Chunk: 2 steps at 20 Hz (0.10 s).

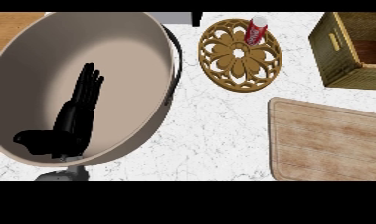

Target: Pick the squash from the cutting board and place it in the basket

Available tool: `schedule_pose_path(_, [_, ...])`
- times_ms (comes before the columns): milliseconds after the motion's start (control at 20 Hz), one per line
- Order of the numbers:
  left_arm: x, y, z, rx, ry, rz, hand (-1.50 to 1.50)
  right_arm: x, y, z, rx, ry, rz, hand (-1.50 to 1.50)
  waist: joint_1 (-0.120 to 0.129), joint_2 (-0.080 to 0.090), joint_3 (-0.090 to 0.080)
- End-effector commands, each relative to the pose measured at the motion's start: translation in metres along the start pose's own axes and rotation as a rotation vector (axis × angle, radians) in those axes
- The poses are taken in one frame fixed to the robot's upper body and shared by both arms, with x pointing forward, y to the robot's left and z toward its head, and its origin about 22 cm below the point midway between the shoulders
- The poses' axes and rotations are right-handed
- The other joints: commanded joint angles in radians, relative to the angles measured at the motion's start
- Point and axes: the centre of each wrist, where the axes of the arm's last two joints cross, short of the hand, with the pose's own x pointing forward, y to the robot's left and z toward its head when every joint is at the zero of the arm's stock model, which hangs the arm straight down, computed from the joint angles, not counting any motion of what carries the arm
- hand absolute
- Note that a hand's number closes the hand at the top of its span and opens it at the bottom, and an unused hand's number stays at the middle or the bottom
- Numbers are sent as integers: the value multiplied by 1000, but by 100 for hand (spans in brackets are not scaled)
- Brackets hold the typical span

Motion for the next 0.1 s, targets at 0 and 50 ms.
schedule_pose_path(0, [-5,9,-2,3,-5,-2,0,-10,-19,12,26,-34,-75,-150,-1,-1,0])
schedule_pose_path(50, [-3,-9,10,-11,5,11,0,-2,-38,12,28,-31,-75,-150,7,1,3])
